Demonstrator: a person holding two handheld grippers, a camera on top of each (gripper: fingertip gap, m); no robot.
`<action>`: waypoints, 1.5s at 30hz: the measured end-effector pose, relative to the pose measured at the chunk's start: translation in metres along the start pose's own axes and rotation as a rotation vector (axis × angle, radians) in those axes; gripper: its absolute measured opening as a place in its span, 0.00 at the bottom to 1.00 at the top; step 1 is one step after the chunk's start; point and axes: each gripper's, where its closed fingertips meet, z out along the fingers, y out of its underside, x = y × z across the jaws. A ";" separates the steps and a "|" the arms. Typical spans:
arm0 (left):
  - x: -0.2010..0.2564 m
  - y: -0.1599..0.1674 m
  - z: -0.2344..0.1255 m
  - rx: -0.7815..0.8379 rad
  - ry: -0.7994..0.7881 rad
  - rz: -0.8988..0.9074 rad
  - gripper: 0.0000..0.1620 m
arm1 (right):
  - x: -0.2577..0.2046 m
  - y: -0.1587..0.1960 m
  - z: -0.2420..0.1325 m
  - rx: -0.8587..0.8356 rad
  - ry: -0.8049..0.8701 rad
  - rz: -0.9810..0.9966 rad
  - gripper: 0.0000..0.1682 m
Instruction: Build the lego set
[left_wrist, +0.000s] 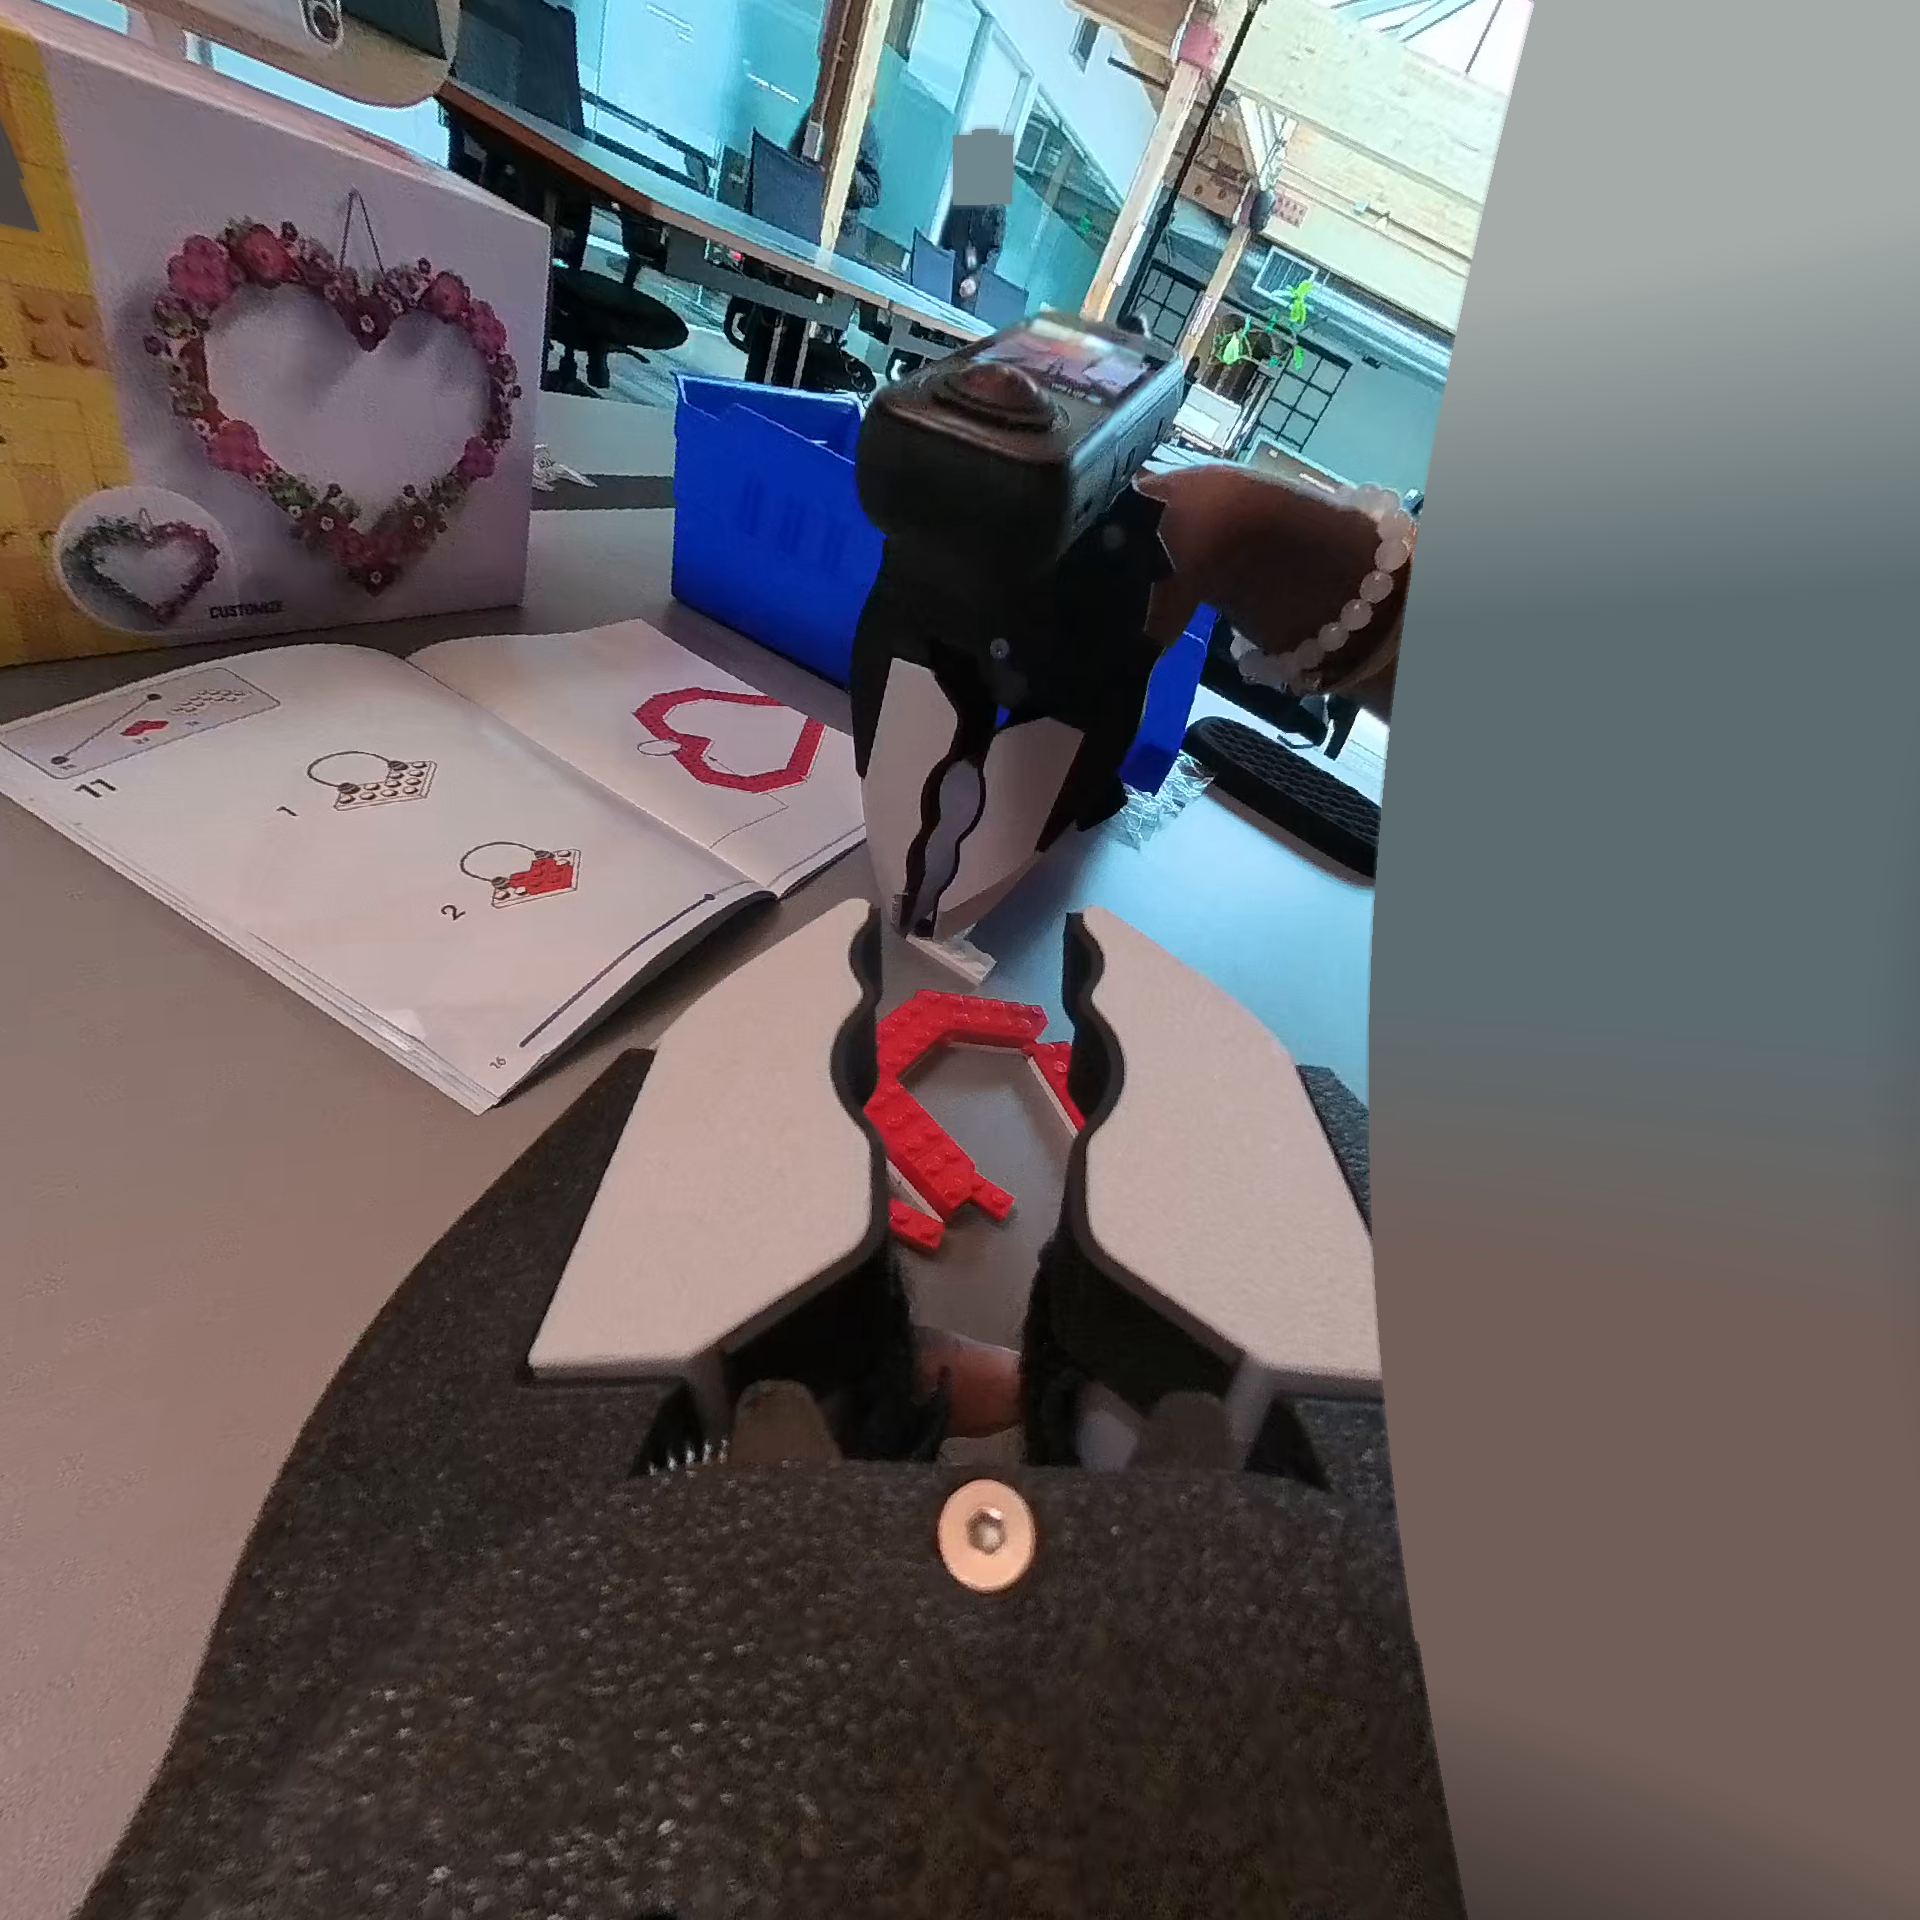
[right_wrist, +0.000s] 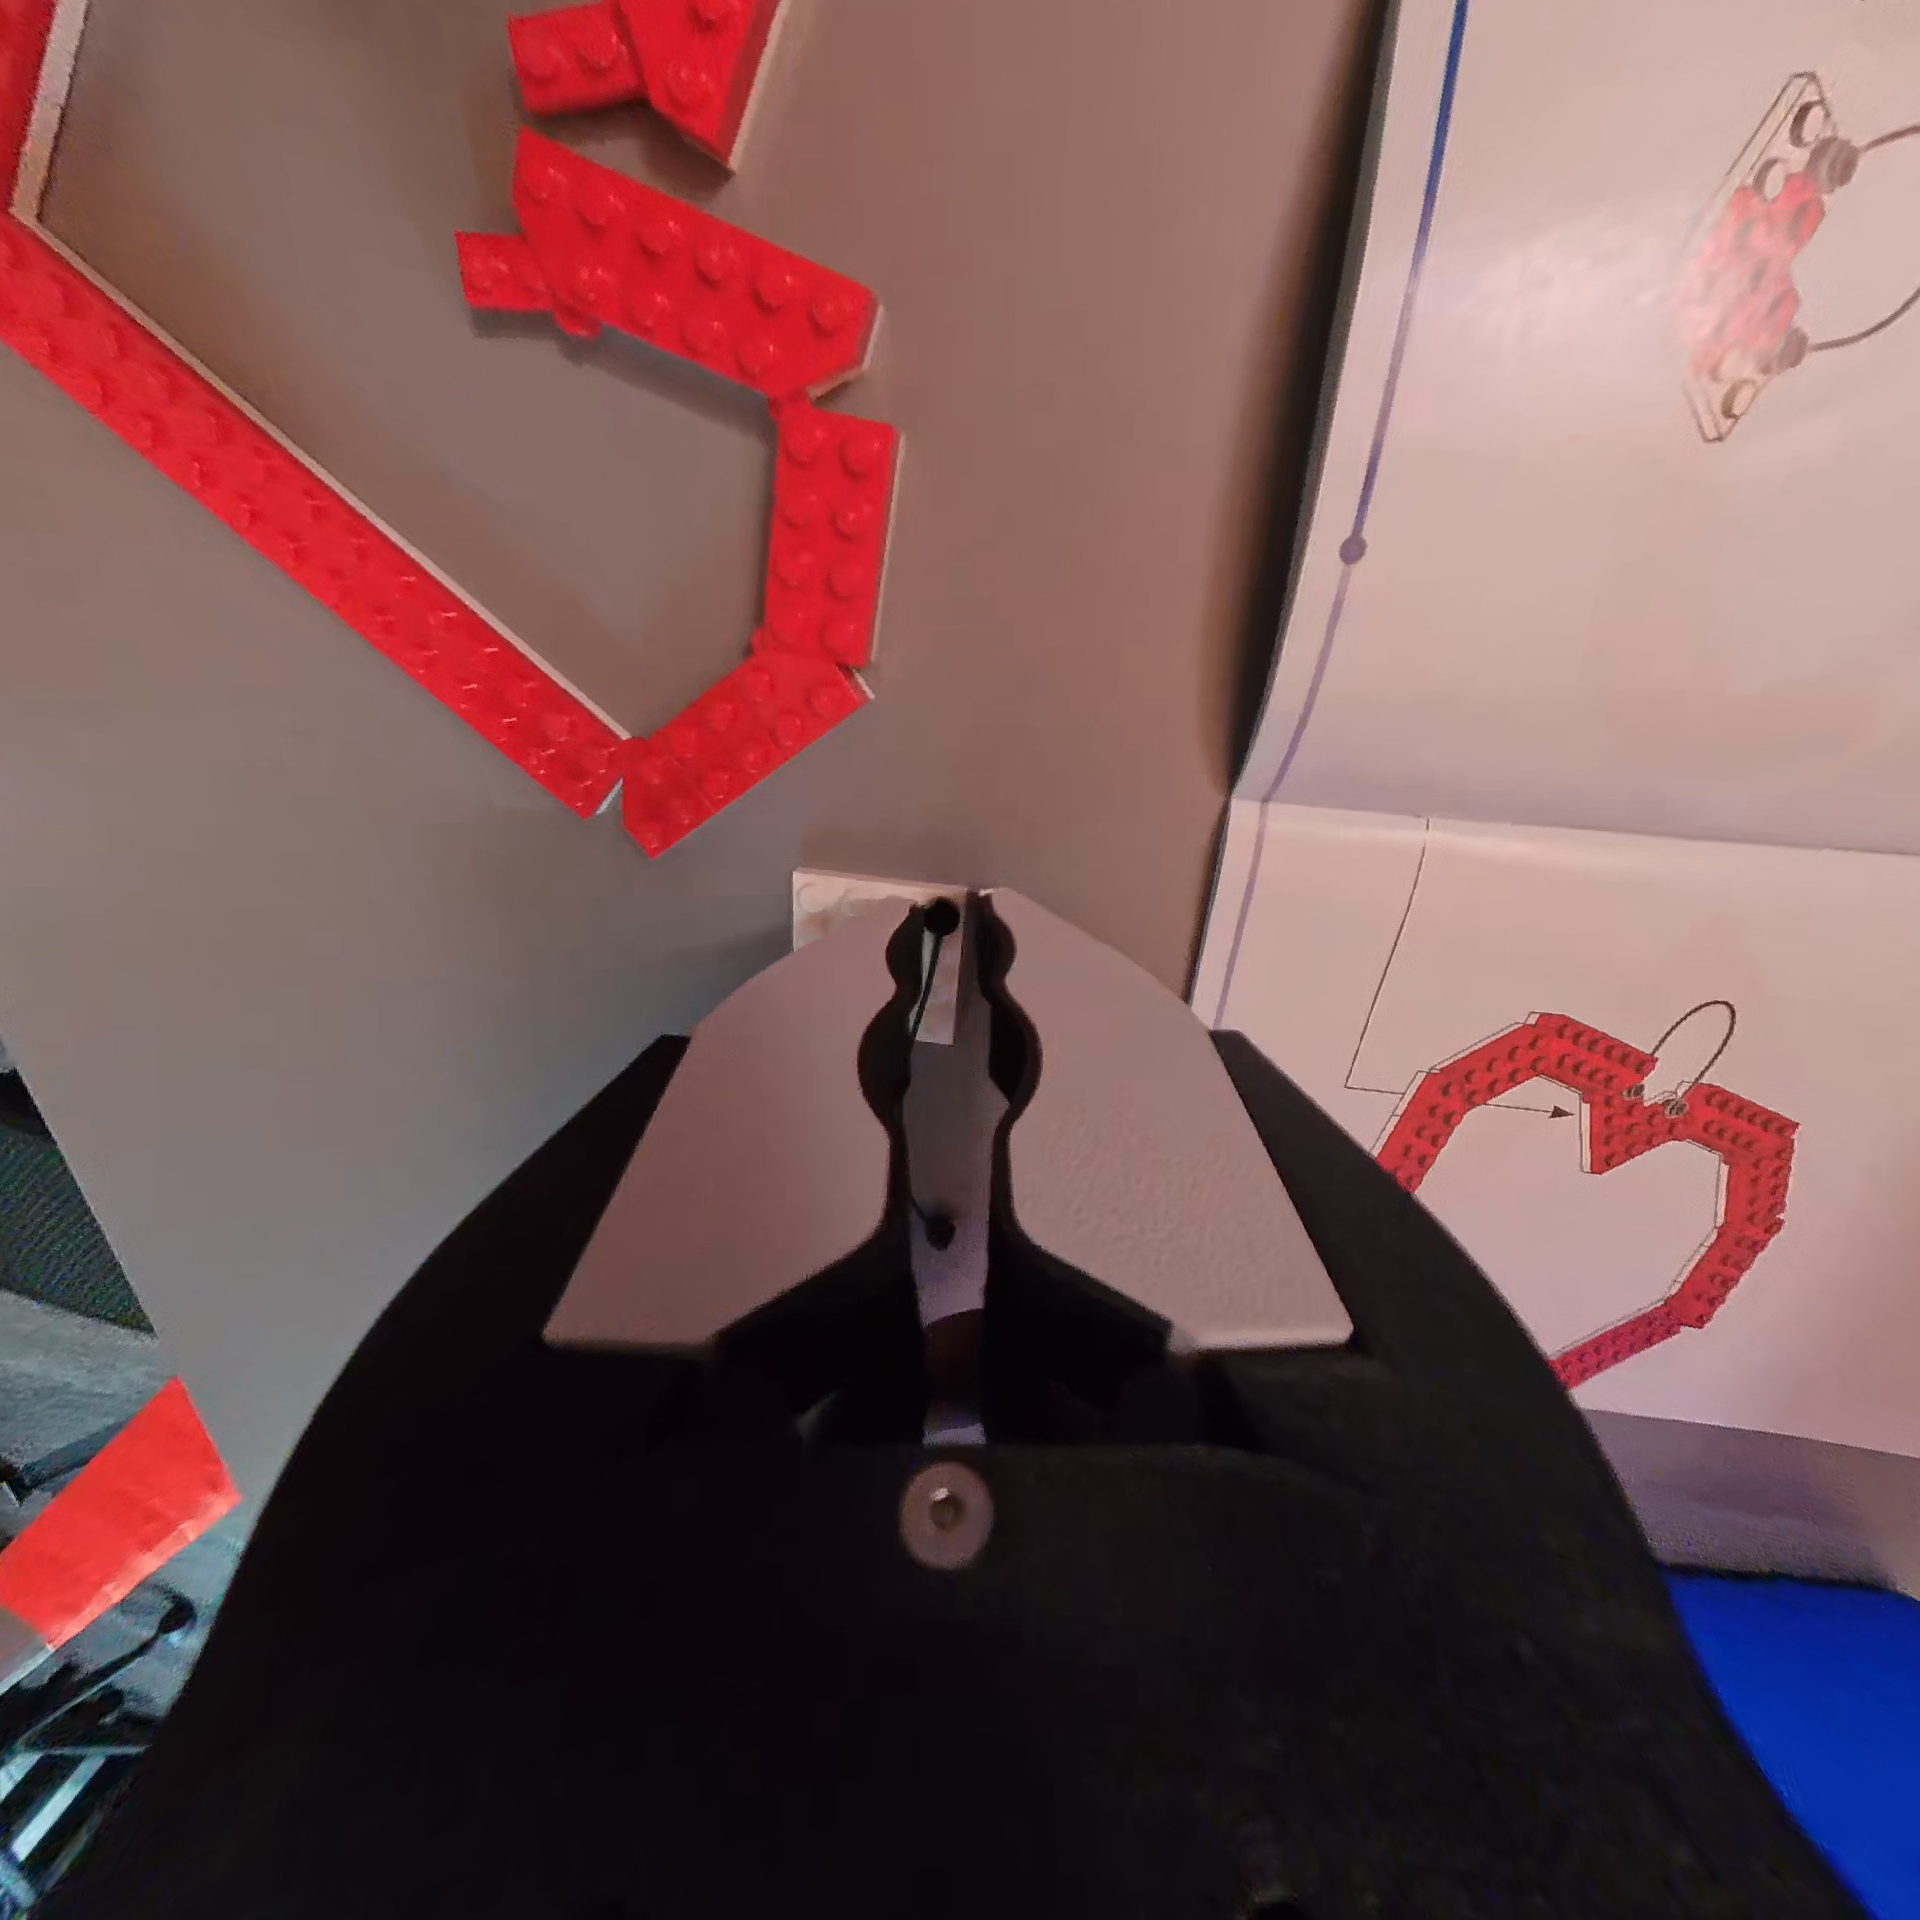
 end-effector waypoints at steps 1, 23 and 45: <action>0.000 0.000 0.000 -0.001 0.000 0.000 0.20 | 0.000 0.000 0.000 0.010 0.001 -0.001 0.06; -0.001 0.003 0.001 -0.015 -0.004 0.001 0.20 | 0.001 -0.001 -0.013 0.069 0.039 0.014 0.10; -0.001 0.003 0.001 -0.013 -0.004 -0.004 0.20 | 0.010 -0.009 -0.011 0.115 0.096 0.062 0.00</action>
